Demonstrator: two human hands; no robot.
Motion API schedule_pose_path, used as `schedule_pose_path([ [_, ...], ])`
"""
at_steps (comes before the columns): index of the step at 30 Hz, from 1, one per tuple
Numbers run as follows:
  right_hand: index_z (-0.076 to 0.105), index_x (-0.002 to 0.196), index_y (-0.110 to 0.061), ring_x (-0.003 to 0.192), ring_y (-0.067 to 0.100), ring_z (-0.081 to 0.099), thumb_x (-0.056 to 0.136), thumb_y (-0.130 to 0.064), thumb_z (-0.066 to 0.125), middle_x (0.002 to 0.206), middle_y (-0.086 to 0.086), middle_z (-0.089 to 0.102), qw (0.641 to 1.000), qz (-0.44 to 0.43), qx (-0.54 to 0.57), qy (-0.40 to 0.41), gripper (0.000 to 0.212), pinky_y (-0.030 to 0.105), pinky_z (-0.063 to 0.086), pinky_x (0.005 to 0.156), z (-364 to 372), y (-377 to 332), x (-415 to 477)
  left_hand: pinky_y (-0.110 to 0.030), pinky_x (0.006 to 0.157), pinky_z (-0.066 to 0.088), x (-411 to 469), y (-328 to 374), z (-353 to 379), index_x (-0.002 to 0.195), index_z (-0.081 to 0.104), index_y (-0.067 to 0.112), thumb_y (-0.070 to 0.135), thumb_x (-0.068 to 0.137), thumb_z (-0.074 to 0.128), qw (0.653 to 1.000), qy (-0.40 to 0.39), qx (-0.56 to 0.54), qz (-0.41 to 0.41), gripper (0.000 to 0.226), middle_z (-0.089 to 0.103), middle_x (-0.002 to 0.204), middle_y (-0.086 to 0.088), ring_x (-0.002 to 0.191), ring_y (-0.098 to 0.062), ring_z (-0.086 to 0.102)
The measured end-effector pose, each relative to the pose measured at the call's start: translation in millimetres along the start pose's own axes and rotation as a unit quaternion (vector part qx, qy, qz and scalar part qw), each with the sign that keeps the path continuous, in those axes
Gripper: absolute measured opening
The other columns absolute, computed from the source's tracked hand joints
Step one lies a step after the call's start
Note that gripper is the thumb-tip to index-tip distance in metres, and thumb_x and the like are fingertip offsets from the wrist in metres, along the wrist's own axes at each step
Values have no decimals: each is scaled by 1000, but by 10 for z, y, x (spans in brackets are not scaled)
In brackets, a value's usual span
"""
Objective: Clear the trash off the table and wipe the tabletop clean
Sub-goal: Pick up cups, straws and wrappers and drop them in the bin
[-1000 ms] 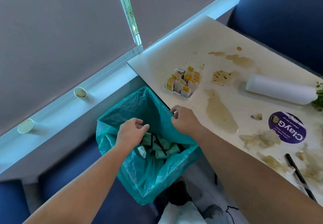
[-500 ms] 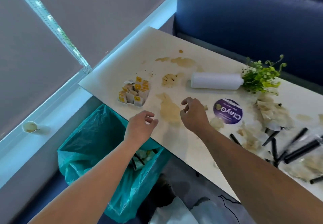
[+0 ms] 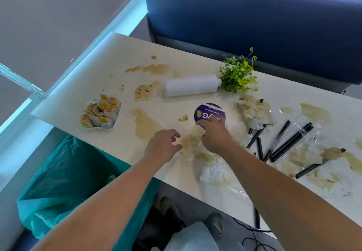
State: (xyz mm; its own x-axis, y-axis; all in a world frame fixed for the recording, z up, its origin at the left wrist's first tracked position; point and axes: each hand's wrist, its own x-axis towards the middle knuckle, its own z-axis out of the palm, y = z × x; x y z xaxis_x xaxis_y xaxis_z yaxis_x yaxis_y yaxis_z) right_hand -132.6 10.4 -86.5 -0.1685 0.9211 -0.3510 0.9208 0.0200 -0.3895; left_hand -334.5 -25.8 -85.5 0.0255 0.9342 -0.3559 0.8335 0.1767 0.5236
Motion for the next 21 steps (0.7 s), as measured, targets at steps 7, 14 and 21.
schedule_pose_path([
  [7, 42, 150, -34, 131, 36, 33, 92, -8, 55, 143, 6, 42, 997, -43, -60, -16, 65, 47, 48, 101, 163, 63, 42, -34, 88, 51, 131, 125, 243, 131, 62, 29, 40, 92, 71, 993, -18, 113, 4, 42, 62, 117, 4, 108, -18, 59],
  [14, 54, 136, -20, 120, 32, 42, 92, -5, 56, 133, 7, 51, 994, -56, -95, 10, 46, 44, 51, 94, 251, 132, 111, -36, 89, 54, 210, 128, 358, 129, 66, 22, 35, 98, 63, 983, -24, 180, 13, 34, 64, 117, 0, 105, -22, 63],
  [21, 62, 117, -14, 108, 29, 51, 95, -7, 52, 114, 7, 59, 997, -64, -51, 9, 25, 42, 53, 84, 255, 194, 110, -31, 81, 56, 218, 159, 391, 102, 78, 23, 20, 94, 64, 996, 30, 80, -13, 16, 73, 97, 5, 89, -16, 67],
])
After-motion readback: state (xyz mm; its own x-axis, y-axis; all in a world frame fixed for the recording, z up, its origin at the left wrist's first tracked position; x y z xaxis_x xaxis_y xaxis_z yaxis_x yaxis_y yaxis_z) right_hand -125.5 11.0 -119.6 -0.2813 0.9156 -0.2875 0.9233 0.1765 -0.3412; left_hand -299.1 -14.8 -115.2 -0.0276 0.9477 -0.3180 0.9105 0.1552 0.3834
